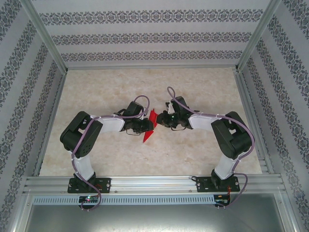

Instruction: Fold a paper plane with a square sheet of paper (pick it up from the middle)

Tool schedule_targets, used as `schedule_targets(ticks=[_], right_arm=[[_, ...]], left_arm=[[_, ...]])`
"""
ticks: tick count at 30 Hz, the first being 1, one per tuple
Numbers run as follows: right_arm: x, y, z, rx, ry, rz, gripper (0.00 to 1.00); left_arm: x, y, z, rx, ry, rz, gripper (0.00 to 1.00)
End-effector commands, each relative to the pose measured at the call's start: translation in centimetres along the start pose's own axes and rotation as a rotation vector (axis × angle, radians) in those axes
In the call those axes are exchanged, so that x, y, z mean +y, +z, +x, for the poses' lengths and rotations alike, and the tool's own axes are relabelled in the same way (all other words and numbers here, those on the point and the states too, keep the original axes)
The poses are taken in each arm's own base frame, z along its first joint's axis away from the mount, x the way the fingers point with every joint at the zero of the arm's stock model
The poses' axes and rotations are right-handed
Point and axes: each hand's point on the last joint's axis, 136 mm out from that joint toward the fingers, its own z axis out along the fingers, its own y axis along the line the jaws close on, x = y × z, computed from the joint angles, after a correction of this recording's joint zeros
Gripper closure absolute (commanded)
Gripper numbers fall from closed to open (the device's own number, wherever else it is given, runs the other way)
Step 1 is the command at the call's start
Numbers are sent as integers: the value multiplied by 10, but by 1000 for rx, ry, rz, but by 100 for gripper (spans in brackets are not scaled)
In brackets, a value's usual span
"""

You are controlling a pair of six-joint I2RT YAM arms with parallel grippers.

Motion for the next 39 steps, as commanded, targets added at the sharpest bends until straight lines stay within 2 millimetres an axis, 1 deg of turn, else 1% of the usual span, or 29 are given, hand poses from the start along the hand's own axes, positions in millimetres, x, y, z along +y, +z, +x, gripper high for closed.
schedule_targets(ticks=[1,4,8,16,22,24,27,33,36,39], right_arm=[[-1,7,-1,18,24,-29,80],[-2,10,-3,24,28,-27,78],[-3,15,-4,35,37,-31,78],[-11,20,-2,52,42,-2,79],[-8,5,-7,3,38,-2,84],[-4,2,-9,-6,51,-33,87],[3,1,-8,5,60,-66,89],[4,13,2,56,95,-92,92],[-2,20,8,77,109,-81,93],[-13,26,13,94,120,-54,94]], left_arm=[[-6,-4,7,20,61,9,71],[-8,-5,9,23,81,19,70],[-17,-8,9,24,113,62,68],[-20,-8,10,38,152,75,69],[-20,-6,12,50,169,86,70],[-20,-5,13,52,173,86,72],[-18,-3,14,62,176,82,75],[-14,-1,15,68,182,71,81],[-13,0,17,70,182,74,83],[-13,0,17,73,183,75,84]])
